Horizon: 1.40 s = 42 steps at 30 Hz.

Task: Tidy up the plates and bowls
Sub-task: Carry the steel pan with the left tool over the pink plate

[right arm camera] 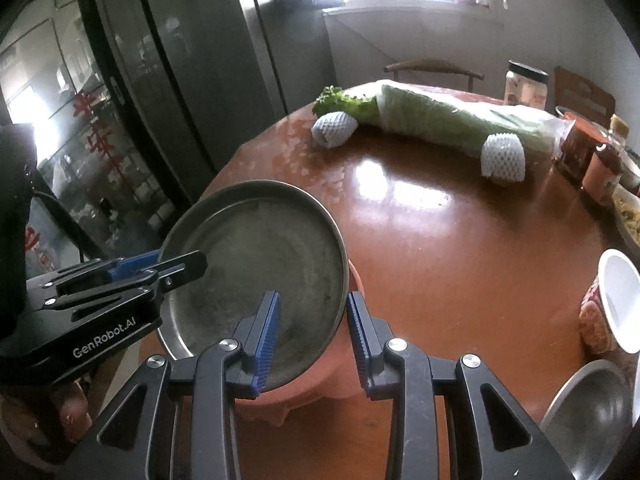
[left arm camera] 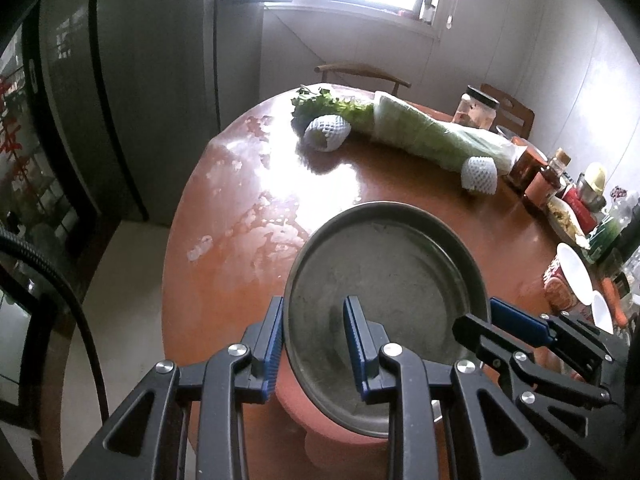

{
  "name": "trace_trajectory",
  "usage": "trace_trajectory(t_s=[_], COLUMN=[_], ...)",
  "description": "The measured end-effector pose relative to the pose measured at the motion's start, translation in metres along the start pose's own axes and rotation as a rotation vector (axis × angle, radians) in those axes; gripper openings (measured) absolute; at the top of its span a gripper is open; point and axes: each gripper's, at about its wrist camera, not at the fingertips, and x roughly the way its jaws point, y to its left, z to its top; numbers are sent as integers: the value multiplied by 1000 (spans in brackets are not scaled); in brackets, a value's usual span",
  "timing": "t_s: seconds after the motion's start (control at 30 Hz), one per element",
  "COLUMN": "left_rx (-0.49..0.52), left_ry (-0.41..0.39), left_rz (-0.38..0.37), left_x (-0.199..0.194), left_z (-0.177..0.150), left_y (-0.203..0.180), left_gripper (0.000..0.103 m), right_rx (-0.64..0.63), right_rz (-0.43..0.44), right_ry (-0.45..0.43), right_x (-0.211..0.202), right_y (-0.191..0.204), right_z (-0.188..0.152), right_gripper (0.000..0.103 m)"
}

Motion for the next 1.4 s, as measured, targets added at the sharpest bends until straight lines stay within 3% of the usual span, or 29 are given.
trace_trajectory(t_s=[0.5,1.4], left_rx=[20,51], left_ry=[22,48], left_rz=[3,15], left_x=[12,17], left_z=[-6,-15], left_y=[2,0], left_gripper=[29,29], right_rx=[-57,-57], right_rz=[-56,-66], right_ry=[35,48], right_x=[18,25], right_y=[8,9], right_z=[-3,-6], right_gripper=[35,37])
